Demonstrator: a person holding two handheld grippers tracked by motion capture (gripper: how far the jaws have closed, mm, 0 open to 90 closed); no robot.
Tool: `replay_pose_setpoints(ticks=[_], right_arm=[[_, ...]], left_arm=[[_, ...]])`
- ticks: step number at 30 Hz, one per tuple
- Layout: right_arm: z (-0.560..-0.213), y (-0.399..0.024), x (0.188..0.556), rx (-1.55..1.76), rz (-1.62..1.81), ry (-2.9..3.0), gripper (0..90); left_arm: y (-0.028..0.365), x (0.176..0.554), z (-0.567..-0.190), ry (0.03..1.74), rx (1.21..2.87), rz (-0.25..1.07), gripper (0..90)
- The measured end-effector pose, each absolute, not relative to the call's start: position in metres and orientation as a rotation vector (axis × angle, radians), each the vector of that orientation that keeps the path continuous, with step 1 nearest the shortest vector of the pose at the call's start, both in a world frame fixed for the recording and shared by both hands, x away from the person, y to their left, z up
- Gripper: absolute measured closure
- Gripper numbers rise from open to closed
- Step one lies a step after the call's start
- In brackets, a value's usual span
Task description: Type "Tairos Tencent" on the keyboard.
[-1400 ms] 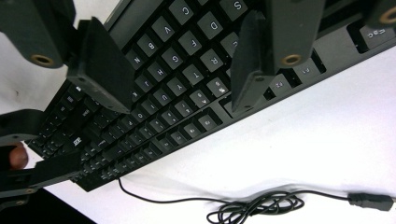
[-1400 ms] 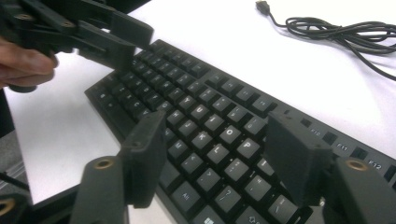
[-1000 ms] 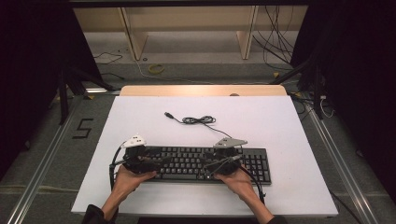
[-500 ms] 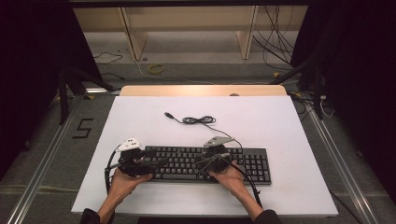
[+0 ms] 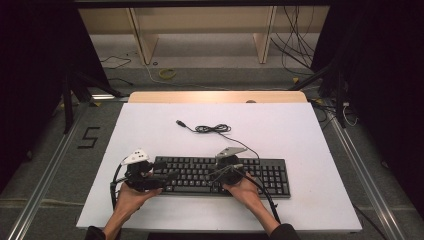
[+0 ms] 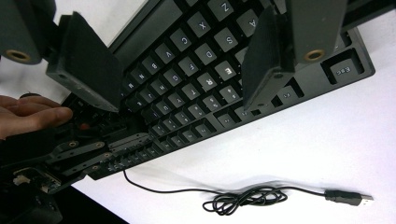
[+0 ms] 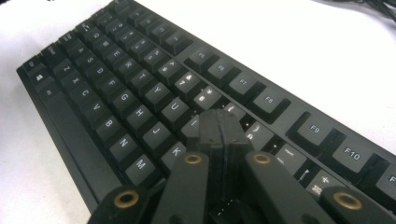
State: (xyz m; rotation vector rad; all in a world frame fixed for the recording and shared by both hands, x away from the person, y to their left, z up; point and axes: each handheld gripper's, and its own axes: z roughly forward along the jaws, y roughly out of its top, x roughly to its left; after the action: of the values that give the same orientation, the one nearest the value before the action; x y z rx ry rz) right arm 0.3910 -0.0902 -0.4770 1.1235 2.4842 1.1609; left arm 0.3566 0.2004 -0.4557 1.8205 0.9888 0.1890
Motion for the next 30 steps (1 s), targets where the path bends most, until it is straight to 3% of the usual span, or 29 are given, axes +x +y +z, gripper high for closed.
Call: replay_pose_setpoints(ticks=[12,16,22,30], right_arm=[[-0.475,-0.092,0.388,1.158,1.182,2.462,90.0],[-0.469,-0.096,0.385,1.157,1.231,2.437,86.0],[-0.458,-0.104,0.379,1.137,1.312,2.404,78.1],[-0.452,-0.11,0.374,1.123,1.368,2.393,59.2]], left_arm=[[0.201,0.358,-0.457,1.0,1.827,0.193,29.6],[0.202,0.359,-0.458,1.005,1.827,0.196,29.9],[0.202,0.361,-0.458,1.018,1.839,0.209,32.8],[0.201,0.363,-0.459,1.035,1.885,0.226,45.5]])
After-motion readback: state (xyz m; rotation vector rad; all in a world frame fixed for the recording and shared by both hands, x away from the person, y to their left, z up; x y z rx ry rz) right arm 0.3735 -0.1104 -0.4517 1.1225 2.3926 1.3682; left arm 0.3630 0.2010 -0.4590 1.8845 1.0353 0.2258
